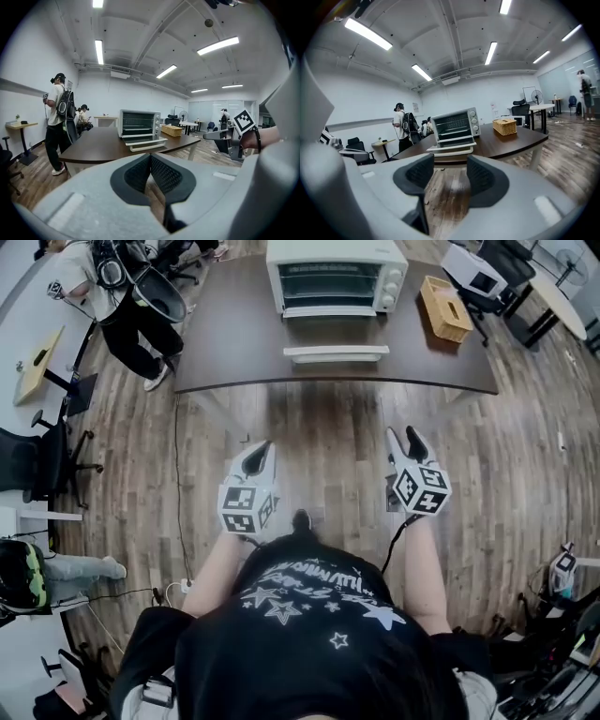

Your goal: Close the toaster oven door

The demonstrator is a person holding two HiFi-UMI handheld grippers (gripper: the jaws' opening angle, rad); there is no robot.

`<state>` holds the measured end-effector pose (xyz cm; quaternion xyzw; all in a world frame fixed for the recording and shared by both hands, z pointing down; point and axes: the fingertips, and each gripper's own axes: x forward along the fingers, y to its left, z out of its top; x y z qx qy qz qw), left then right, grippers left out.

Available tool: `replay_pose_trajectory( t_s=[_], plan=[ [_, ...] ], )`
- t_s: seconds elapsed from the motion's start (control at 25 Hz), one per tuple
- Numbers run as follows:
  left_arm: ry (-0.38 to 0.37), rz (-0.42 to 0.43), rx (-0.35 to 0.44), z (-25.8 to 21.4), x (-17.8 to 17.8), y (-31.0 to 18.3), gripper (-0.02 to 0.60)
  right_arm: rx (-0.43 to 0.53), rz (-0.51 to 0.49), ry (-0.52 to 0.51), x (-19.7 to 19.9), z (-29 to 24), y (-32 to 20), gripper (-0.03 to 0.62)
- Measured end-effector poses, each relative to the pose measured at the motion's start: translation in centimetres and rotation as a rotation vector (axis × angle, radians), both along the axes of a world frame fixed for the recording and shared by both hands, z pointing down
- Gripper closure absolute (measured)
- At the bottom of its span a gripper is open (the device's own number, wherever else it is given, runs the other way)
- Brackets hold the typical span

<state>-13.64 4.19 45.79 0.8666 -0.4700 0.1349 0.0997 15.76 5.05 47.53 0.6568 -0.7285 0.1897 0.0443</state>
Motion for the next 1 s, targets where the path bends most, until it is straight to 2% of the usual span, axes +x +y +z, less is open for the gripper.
replay_pose_trajectory(
  t_s=[0.2,0.44,0.76,1.0],
  plan=[
    [0.000,0.017,-0.005,0.4,-2.1,-5.8,0.572,-0.008,0.032,0.013,-1.1,0.0,-5.5,0.370],
    [0.003,0.032,-0.023,1.4,-3.7,-10.1,0.572,-0.037,0.041,0.047,-2.4,0.8,-9.9,0.370],
    [-0.003,0.006,-0.061,2.8,-4.0,-13.4,0.572,-0.081,0.034,0.054,-1.7,2.8,-14.3,0.370],
    [-0.028,-0.043,-0.079,3.8,-2.6,-16.7,0.572,-0.104,0.011,0.040,0.4,5.0,-19.1,0.370]
  ],
)
